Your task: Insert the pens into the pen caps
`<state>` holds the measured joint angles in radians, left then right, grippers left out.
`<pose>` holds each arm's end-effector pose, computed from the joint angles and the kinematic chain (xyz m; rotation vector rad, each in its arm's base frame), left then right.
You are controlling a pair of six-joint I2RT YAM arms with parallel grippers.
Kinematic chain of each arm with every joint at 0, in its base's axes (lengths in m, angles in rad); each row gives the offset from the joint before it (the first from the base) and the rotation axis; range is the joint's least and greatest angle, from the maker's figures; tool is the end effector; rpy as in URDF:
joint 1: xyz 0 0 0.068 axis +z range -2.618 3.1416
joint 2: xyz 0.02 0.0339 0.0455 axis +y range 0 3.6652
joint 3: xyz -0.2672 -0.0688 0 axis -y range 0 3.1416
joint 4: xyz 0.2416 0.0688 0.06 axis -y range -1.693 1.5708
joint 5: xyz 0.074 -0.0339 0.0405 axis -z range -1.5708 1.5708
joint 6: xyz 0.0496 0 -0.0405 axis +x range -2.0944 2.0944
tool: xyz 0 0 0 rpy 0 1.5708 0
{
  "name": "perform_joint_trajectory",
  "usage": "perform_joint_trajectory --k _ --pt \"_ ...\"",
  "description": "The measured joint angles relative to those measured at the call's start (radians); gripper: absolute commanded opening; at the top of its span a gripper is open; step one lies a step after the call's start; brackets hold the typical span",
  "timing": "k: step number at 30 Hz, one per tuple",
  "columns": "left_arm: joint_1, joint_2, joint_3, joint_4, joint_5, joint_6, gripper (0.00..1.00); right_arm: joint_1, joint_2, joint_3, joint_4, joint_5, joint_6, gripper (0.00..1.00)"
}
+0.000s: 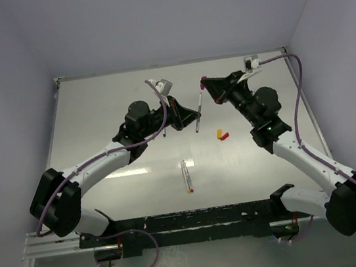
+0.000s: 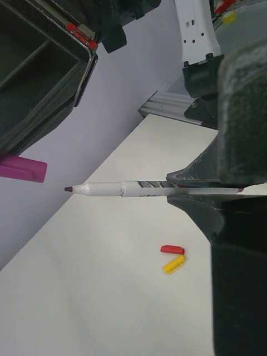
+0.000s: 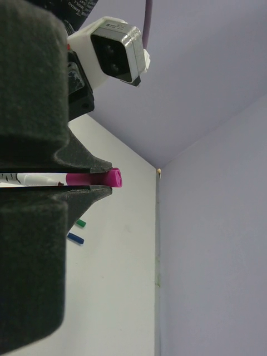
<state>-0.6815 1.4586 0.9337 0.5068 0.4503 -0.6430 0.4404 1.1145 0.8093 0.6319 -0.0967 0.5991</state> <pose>0.2566 -0.2359 0.3077 0.4216 1.7190 -1.3547 0.2400 0.1184 0.3776 0.0156 1.3041 0.9560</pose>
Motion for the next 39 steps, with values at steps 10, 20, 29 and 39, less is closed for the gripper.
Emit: perform_joint_trajectory --k 10,20,29,39 --pt "0.000 0.000 0.000 0.001 -0.005 0.000 0.00 0.000 -0.022 -0.018 -0.005 0.000 0.004 0.00" --pt "0.000 0.000 0.000 0.001 -0.005 0.000 0.00 0.000 -0.005 -0.021 0.006 0.000 0.008 0.00" --pt "0.000 0.000 0.000 0.001 -0.005 0.000 0.00 0.000 0.011 -0.021 0.013 -0.002 0.014 0.00" --pt "0.000 0.000 -0.001 0.002 -0.008 0.000 0.00 0.000 0.011 -0.026 0.013 -0.027 0.027 0.00"
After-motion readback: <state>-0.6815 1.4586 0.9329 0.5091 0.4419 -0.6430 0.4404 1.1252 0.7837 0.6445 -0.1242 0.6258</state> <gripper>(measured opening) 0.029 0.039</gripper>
